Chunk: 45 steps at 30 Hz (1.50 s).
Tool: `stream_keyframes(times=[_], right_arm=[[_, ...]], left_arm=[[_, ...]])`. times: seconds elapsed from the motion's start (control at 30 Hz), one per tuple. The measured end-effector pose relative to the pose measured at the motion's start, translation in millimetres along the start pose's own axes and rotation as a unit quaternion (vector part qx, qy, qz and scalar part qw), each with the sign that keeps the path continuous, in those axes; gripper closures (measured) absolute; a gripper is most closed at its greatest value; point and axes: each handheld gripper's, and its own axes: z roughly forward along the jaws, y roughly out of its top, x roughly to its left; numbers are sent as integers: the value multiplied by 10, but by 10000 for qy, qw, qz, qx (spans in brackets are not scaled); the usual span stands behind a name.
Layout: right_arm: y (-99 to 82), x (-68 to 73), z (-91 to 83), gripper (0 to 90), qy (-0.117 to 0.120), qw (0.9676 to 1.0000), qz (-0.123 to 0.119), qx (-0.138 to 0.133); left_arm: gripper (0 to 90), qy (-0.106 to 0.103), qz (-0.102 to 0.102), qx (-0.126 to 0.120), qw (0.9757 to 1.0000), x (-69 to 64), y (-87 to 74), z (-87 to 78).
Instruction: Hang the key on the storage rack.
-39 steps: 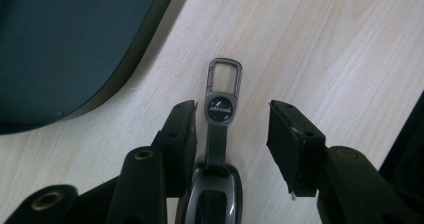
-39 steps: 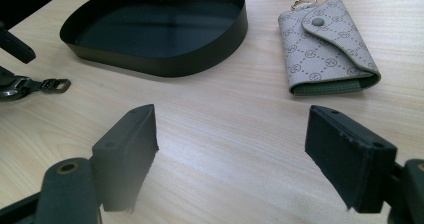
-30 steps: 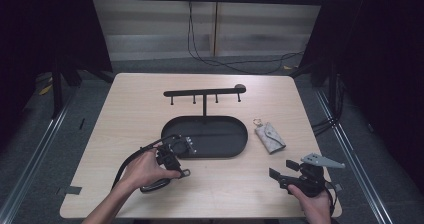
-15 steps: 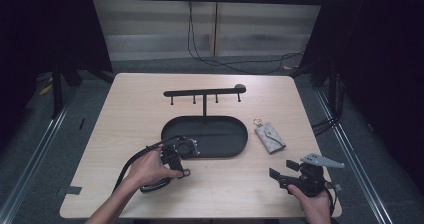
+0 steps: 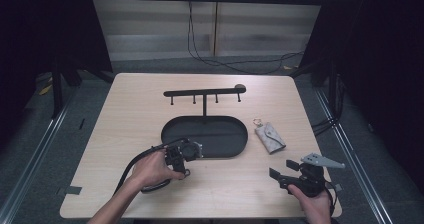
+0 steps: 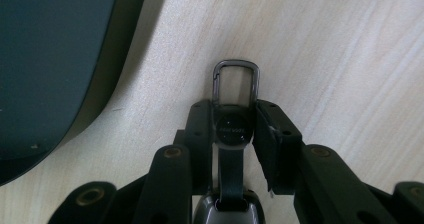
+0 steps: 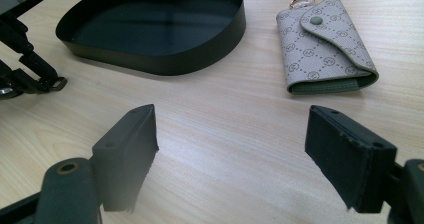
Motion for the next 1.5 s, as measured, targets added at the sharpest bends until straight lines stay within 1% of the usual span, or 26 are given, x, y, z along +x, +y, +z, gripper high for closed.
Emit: stream_keyframes(times=[0.03, 0.07, 0.13, 0.27, 0.37, 0.43, 0.53, 0.6, 0.63, 0.7, 0.73, 0.77, 0.8, 0.83, 0.87, 0.93, 1.1, 1.13, 1.2, 1.23, 1.27, 1.37, 1.4, 1.43, 1.47, 1.5], right_arm=[[0, 0, 0, 210, 0, 10000, 0, 0], [0, 0, 1, 210, 0, 10000, -1, 2], [0, -1, 4, 210, -12, 10000, -2, 11], [2, 6, 2, 210, -30, 10000, -13, 11], [0, 4, 2, 210, -33, 10000, -19, 21], [-1, 4, 5, 210, -30, 10000, -21, 44], [-1, 3, 8, 210, -34, 10000, -30, 43], [0, -1, 14, 210, -33, 10000, -14, 51], [0, -2, 16, 210, -33, 10000, -19, 61], [0, -2, 16, 210, -46, 10000, -15, 69], [0, -2, 16, 210, -46, 10000, -15, 69], [0, -3, 16, 210, -41, 10000, 0, 66], [0, -3, 16, 210, -41, 10000, 0, 66], [0, -3, 16, 210, -39, 10000, 7, 67], [0, -5, 18, 210, -43, 10000, 2, 66], [0, -4, 20, 210, -49, 10000, 5, 75], [0, -10, 19, 210, -21, 10000, 36, 79], [0, -12, 21, 210, -15, 10000, 37, 82], [1, -10, 23, 210, -18, 10000, 34, 84], [0, -8, 25, 210, -13, 10000, 26, 90], [0, -8, 25, 210, -13, 10000, 26, 90], [2, -6, 27, 210, -4, 10000, 22, 97], [2, -6, 27, 210, -4, 10000, 22, 97], [0, -7, 23, 210, -13, 10000, 24, 85], [0, -8, 23, 210, -17, 10000, 23, 85], [0, -8, 23, 210, -17, 10000, 23, 85]], left_arm=[[688, 12, 12, 8, 10000, -2, 4, -1], [689, 16, -25, -5, 10000, -10, 6, 3], [692, 67, 35, 30, 10000, -22, 13, 4], [693, 77, 42, 48, 9999, -23, 18, 4], [697, 68, 4, 29, 10000, -22, 16, 5], [703, 61, -81, 0, 9999, -19, 10, 4], [705, 51, -80, -44, 9999, -4, -6, -4], [706, -42, -195, -101, 9997, 12, -22, -6], [706, -111, -191, -107, 9997, 27, -27, -8], [706, -177, -191, -127, 9996, 51, -41, -12], [706, -214, -252, -182, 9993, 58, -49, -20], [706, -227, -310, -266, 9989, 62, -63, -31], [706, -231, -300, -330, 9987, 83, -74, -53], [706, -245, -426, -378, 9981, 88, -89, -74], [706, -259, -418, -374, 9981, 101, -101, -97], [706, -281, -477, -441, 9975, 110, -125, -138], [706, -341, -453, -507, 9971, 127, -180, -224], [706, -336, -437, -526, 9971, 128, -189, -238], [706, -287, -497, -553, 9968, 116, -210, -266], [706, -288, -459, -556, 9970, 112, -220, -280], [706, -299, -514, -572, 9966, 99, -229, -295], [706, -263, -537, -608, 9964, 125, -265, -350], [706, -269, -616, -619, 9958, 134, -280, -370], [706, -255, -646, -643, 9955, 152, -298, -388], [706, -253, -736, -692, 9946, 159, -319, -405], [706, -266, -717, -697, 9946, 176, -338, -426]])
